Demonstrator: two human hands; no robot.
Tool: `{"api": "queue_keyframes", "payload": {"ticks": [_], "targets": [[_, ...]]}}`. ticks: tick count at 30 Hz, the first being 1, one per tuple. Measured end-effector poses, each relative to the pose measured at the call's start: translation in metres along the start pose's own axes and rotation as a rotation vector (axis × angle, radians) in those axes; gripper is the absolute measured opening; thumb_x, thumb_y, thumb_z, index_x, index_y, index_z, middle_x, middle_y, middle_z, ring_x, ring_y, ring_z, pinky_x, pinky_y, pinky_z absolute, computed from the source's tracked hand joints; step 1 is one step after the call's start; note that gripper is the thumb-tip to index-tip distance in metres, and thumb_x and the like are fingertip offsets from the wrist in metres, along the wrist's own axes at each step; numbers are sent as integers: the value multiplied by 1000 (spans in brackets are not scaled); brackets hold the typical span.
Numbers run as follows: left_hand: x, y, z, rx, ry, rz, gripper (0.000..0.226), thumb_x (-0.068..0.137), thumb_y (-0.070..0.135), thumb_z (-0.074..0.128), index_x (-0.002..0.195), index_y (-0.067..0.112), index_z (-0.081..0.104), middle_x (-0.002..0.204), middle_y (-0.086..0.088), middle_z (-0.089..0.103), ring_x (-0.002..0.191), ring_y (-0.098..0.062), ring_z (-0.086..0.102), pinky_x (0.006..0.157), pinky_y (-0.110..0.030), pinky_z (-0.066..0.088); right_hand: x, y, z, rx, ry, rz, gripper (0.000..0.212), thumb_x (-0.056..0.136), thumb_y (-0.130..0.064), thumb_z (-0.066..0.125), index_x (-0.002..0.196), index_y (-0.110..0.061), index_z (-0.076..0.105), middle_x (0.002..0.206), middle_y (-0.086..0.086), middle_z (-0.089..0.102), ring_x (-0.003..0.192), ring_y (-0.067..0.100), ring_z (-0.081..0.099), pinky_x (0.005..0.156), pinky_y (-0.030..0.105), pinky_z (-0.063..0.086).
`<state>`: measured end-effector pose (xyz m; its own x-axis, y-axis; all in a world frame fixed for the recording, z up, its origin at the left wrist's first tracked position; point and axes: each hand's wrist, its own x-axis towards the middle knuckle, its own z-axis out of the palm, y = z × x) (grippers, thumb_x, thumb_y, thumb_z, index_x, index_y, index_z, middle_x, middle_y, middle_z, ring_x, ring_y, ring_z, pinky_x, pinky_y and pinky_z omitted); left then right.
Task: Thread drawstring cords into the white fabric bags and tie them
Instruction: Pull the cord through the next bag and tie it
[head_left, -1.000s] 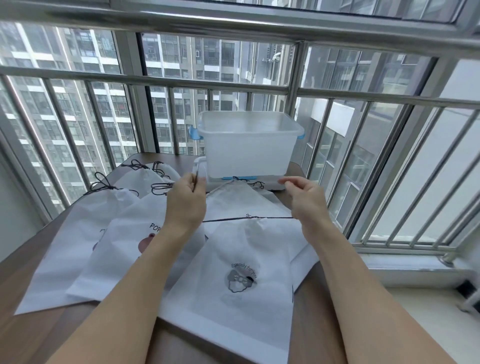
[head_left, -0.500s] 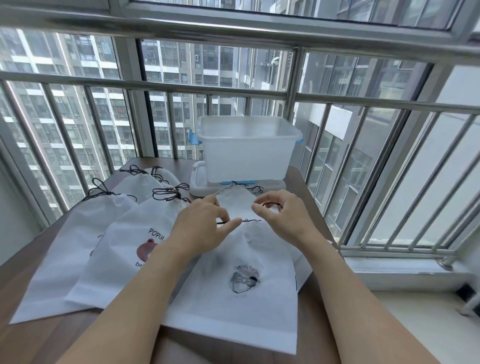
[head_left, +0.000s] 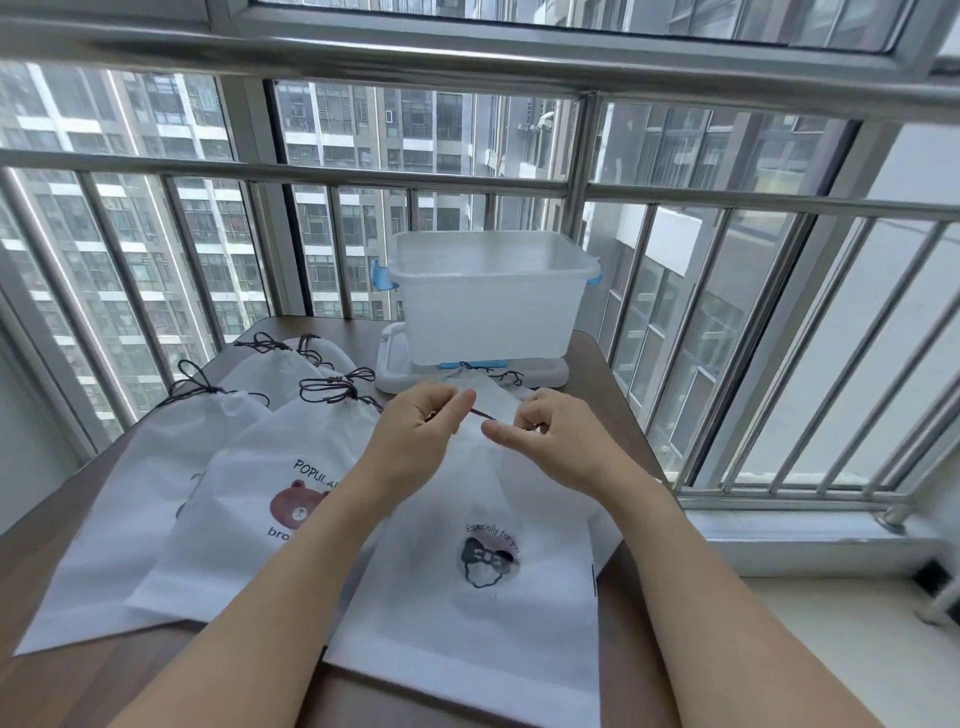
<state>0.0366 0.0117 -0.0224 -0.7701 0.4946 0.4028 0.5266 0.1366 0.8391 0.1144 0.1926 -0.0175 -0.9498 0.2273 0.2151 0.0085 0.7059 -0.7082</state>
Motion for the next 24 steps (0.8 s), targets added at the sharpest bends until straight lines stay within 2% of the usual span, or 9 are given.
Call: {"api": "queue_keyframes", "payload": {"ticks": [5, 7, 10, 13, 17, 19, 21, 23, 24], "targets": [[-2, 3, 1, -28, -16, 16, 44, 96, 21, 63, 53, 14, 58, 93, 8, 66, 88, -3, 60, 78, -18, 41, 0, 0, -6, 33, -85, -2, 36, 86, -34, 75, 69, -4, 67, 102, -4, 62, 85, 7, 58, 72, 23, 40], [-4, 2, 3, -2, -62, 18, 41, 95, 22, 65, 56, 10, 62, 83, 8, 69, 74, -4, 59, 70, -24, 40, -1, 2, -9, -24, -118, -24, 34, 84, -35, 78, 67, -7, 69, 102, -8, 62, 85, 1, 55, 74, 22, 37], [-8, 3, 6, 81, -165, 22, 40, 95, 30, 65, 61, 10, 58, 56, 11, 54, 52, -3, 43, 55, -18, 32, -3, 4, -10, 8, -185, -46, 42, 79, -50, 80, 62, -15, 64, 89, -7, 62, 71, -1, 52, 71, 21, 38], [-11, 0, 8, 218, -214, 43, 43, 94, 36, 65, 65, 6, 53, 54, 9, 40, 51, -8, 33, 49, -22, 27, -6, 2, -5, 21, -235, -86, 50, 78, -55, 74, 63, -9, 62, 67, 7, 56, 60, 7, 43, 62, 31, 37], [-6, -5, 8, 250, -210, 20, 43, 99, 24, 54, 61, 7, 44, 53, 9, 34, 51, -7, 29, 51, -27, 26, -7, 1, -3, 77, -313, -34, 59, 86, -59, 69, 61, -11, 46, 60, -1, 33, 57, 14, 28, 57, 34, 23], [-5, -7, 7, 277, -217, 18, 42, 100, 23, 53, 62, 7, 47, 52, 10, 36, 50, -7, 31, 52, -28, 28, -3, 3, 0, 50, -254, 2, 68, 90, -65, 60, 68, -2, 46, 61, 3, 31, 56, 17, 27, 55, 37, 24], [-6, -8, 8, 292, -219, 20, 42, 100, 24, 52, 63, 6, 47, 51, 9, 37, 50, -8, 31, 52, -27, 27, 6, 10, 5, -32, -36, 35, 60, 94, -61, 56, 76, -4, 61, 66, 2, 53, 61, 16, 46, 62, 42, 42], [-7, -8, 9, 288, -214, 20, 42, 100, 24, 53, 64, 4, 48, 52, 9, 37, 50, -8, 30, 51, -25, 26, 11, 21, 7, -207, 161, 118, 40, 90, -57, 64, 100, -19, 70, 102, -1, 66, 95, 16, 61, 85, 41, 51], [-7, -8, 10, 288, -207, 20, 42, 100, 25, 53, 64, 4, 49, 52, 9, 37, 50, -7, 31, 50, -24, 27, 11, 25, 6, -312, 175, 180, 44, 87, -56, 67, 114, -21, 68, 116, 0, 62, 110, 20, 57, 91, 41, 50]]}}
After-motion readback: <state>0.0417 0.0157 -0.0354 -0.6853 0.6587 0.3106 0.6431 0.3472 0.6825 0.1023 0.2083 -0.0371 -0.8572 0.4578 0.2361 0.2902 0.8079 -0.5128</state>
